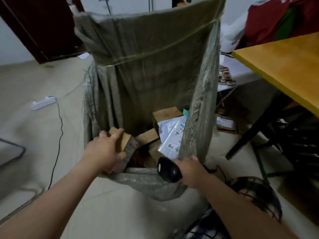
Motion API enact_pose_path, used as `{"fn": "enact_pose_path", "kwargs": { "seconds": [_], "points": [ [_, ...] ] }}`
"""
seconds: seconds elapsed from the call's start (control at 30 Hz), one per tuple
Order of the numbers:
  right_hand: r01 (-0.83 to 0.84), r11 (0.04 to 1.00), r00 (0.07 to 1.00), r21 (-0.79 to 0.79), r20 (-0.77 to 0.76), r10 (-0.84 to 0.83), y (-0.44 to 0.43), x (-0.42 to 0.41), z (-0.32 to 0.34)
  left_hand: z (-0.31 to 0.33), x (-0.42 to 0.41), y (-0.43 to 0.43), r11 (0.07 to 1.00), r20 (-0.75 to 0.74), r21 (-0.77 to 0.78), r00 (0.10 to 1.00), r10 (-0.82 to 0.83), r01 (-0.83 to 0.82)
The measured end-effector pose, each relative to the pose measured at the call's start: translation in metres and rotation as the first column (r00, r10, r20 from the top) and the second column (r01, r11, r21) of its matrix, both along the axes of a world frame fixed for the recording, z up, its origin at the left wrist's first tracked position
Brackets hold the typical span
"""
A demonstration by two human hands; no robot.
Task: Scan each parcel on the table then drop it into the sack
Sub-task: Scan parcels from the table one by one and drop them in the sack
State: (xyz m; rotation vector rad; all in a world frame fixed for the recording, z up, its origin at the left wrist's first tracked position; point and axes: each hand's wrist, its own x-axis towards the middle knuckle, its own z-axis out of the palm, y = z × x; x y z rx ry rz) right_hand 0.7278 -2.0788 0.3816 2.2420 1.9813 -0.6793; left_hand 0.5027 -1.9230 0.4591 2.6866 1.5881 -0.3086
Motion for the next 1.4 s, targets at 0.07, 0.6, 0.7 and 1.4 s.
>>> {"fn": "enact_pose_path", "kwargs": {
  "seconds": [0.07, 0.6, 0.7, 1.4],
  "points": [
    [0.069, 0.995, 0.998, 0.070, -0.019, -0.068, -0.005, 0.007, 0.008, 0.001, 0.013, 0.000, 0.999, 0.055, -0.032, 0.998, -0.022, 0.023],
    [0.912, 0.409, 0.204, 0.041, -0.908, -0.366, -0.053, 0.017, 0.072, 0.000, 0.080, -0.041, 0.794, 0.392, -0.428, 0.881, -0.267, 0.431],
    [0.878, 0.460, 0.350, 0.131, -0.832, -0.430, -0.048, 0.020, 0.079, 0.000, 0.103, -0.077, 0.755, 0.321, -0.462, 0.882, -0.346, 0.465],
    [0.866, 0.423, 0.479, 0.266, -0.684, -0.550, -0.046, 0.032, 0.095, 0.041, 0.087, -0.086, 0.919, 0.510, 0.063, 0.779, -0.365, 0.389]
  ]
}}
